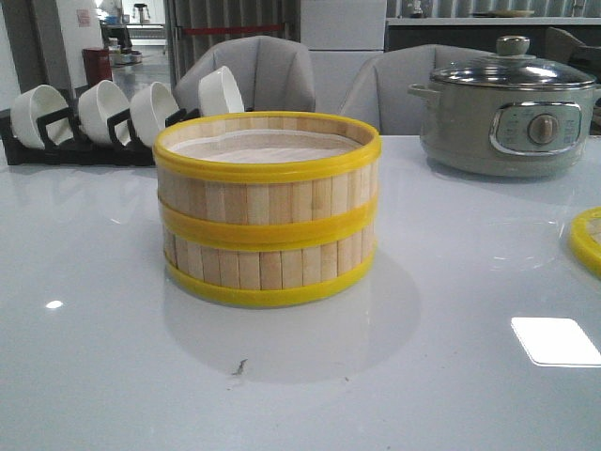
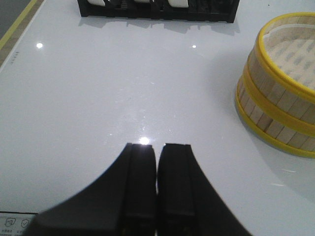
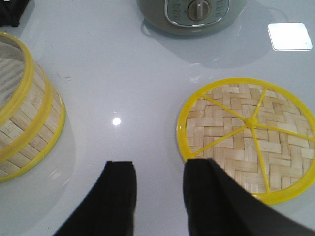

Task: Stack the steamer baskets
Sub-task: 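Move the right gripper over the woven lid and grip its center knob, then lift the lid with the right gripper and carry it over the stack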

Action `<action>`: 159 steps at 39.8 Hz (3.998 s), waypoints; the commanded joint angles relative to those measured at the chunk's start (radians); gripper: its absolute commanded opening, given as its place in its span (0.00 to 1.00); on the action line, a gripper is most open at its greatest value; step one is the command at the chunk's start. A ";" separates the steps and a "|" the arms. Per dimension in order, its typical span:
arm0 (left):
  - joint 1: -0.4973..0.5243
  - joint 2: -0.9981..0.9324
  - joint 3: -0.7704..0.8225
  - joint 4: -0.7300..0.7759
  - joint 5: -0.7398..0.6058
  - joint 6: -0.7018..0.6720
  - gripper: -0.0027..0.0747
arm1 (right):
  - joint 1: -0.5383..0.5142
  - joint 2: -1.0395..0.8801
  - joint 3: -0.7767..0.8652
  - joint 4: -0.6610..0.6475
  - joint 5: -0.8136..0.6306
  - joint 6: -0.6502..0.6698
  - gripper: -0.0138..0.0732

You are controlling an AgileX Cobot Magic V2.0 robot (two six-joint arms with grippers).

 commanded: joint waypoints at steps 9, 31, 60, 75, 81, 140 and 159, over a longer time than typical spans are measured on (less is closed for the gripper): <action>0.000 0.003 -0.027 0.001 -0.086 -0.009 0.14 | 0.003 0.002 -0.034 0.000 -0.006 -0.005 0.57; 0.000 0.003 -0.027 0.001 -0.086 -0.009 0.14 | -0.110 0.302 -0.113 -0.103 -0.037 -0.005 0.57; 0.000 0.003 -0.027 0.001 -0.088 -0.009 0.14 | -0.245 0.818 -0.437 -0.107 -0.029 -0.005 0.57; 0.000 0.003 -0.027 0.001 -0.088 -0.009 0.14 | -0.245 0.922 -0.437 -0.107 -0.069 -0.005 0.57; 0.000 0.003 -0.027 0.001 -0.089 -0.009 0.14 | -0.253 0.942 -0.437 -0.107 -0.097 -0.005 0.57; 0.000 0.003 -0.027 0.001 -0.090 -0.009 0.14 | -0.176 0.853 -0.437 -0.106 -0.048 -0.005 0.22; 0.000 0.003 -0.027 0.001 -0.090 -0.009 0.14 | 0.124 0.759 -0.806 -0.104 0.210 -0.005 0.22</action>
